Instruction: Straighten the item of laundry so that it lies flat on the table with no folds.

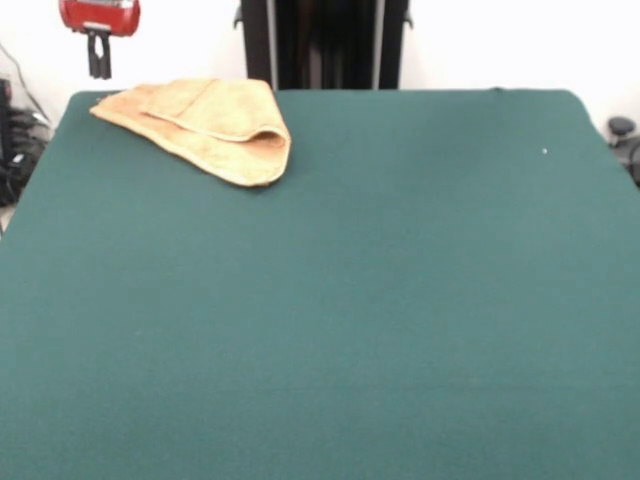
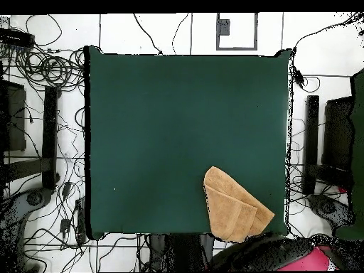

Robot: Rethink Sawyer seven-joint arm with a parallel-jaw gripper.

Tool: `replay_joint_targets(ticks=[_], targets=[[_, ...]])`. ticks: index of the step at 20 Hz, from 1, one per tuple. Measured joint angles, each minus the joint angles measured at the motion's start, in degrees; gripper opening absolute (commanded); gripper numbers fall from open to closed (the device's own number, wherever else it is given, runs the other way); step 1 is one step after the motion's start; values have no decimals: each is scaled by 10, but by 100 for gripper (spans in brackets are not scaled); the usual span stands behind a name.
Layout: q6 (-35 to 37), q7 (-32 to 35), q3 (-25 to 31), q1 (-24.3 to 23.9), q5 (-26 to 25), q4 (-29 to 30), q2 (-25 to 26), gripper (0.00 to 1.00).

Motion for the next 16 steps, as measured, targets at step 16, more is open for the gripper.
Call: replay_joint_targets(ticks=[16], targets=[[0, 0, 22, -18, 43, -1, 14, 0]])
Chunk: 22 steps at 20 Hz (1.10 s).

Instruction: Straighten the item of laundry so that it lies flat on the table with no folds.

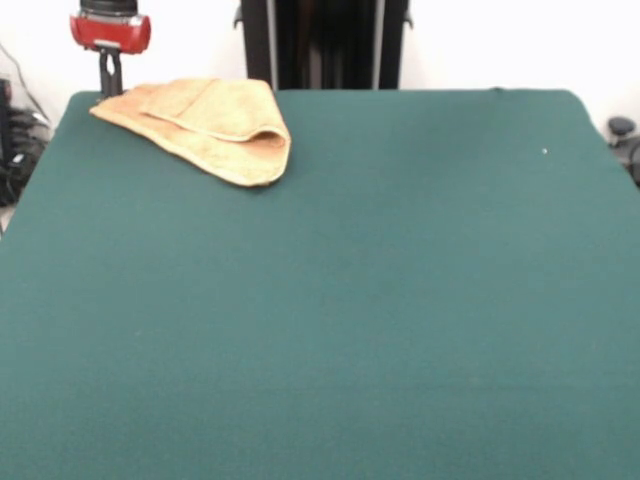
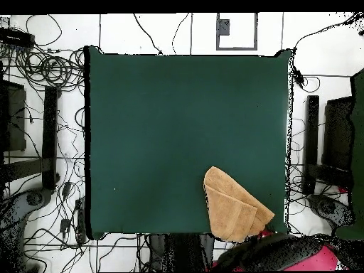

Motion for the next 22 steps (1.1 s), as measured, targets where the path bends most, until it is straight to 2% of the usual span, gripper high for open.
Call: replay_joint_targets(ticks=[22], targets=[[-21, 0, 1, -18, 1, -3, 3, 0]])
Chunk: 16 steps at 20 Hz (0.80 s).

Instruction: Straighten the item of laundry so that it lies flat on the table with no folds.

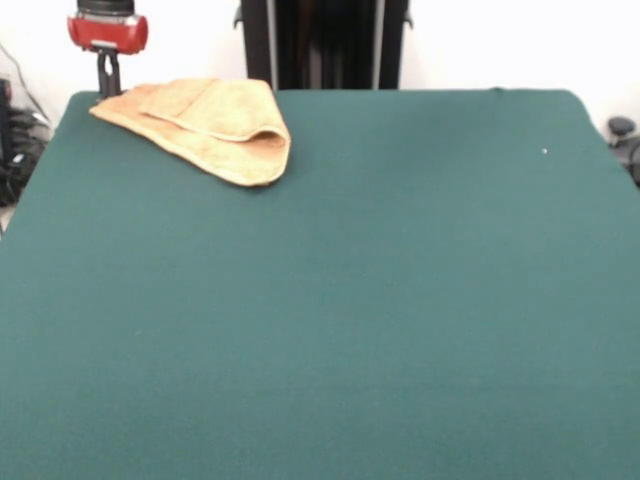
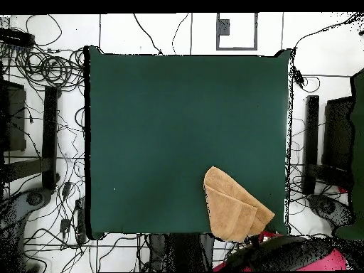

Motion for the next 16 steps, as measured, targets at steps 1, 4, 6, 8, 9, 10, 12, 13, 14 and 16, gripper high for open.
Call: replay_joint_targets(ticks=[1, 4, 6, 8, 9, 10, 12, 13, 14, 16], targets=[[0, 0, 0, 1, 0, 0, 0, 0], [1, 0, 0, 3, -2, 0, -1, 0], [1, 0, 0, 3, -2, 0, -1, 0], [1, 0, 0, 3, -1, 0, 0, 0], [0, 0, 0, 3, -1, 0, 0, 0], [0, 0, 0, 1, 2, 0, 0, 0], [-2, 0, 0, -1, 8, 0, 0, 0], [-3, 0, 0, -3, 11, 0, 0, 0], [-9, 0, 0, -7, 17, 0, 1, 0], [-17, 0, 0, -12, 22, 1, 1, 0]])
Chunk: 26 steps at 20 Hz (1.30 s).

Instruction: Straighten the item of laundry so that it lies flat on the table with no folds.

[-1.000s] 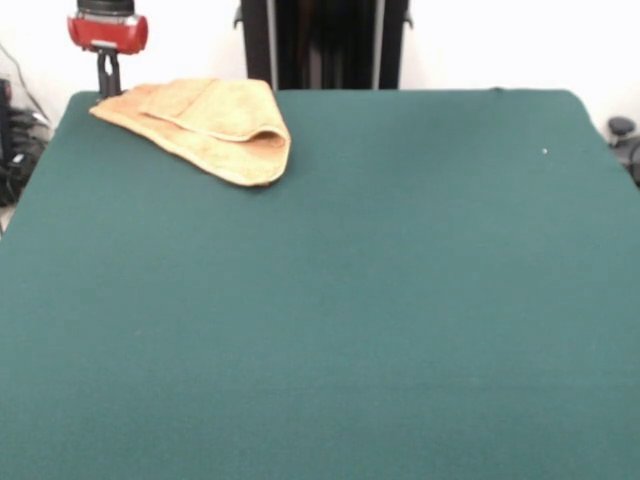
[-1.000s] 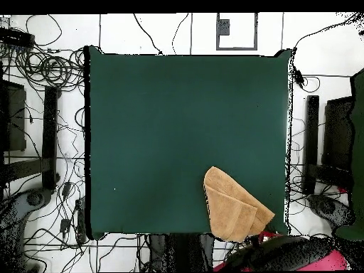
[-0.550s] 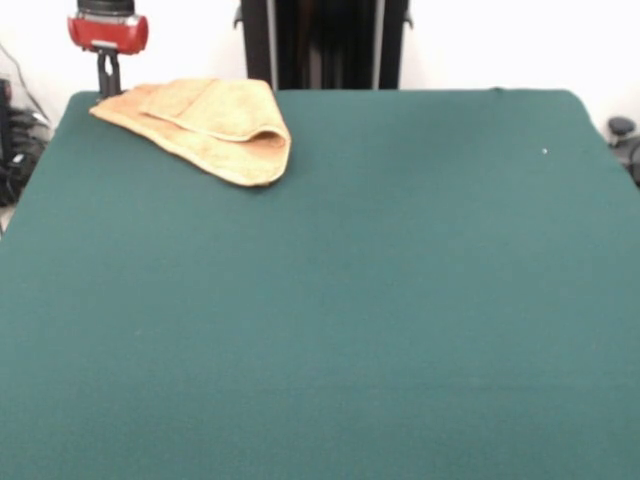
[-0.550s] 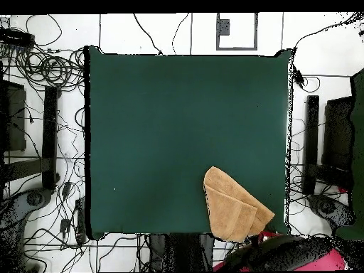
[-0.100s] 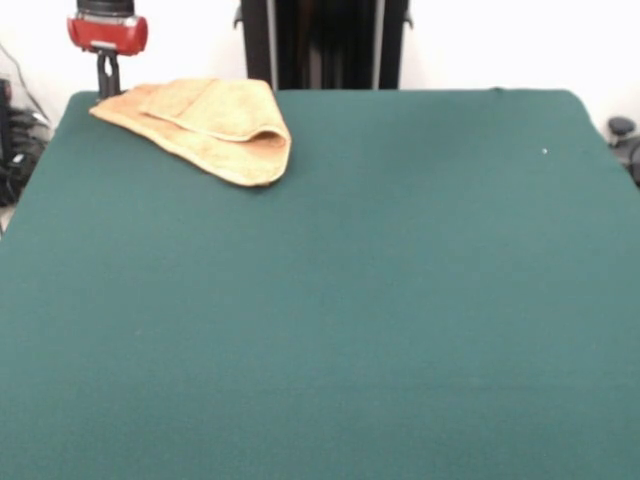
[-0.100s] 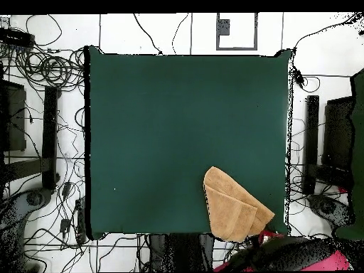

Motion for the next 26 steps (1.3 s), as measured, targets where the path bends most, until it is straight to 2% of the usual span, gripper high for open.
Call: replay_joint_targets(ticks=[9, 26], targets=[[-80, 0, 3, -48, 9, -1, 8, 0], [-141, 0, 10, -85, 9, -5, 17, 0]])
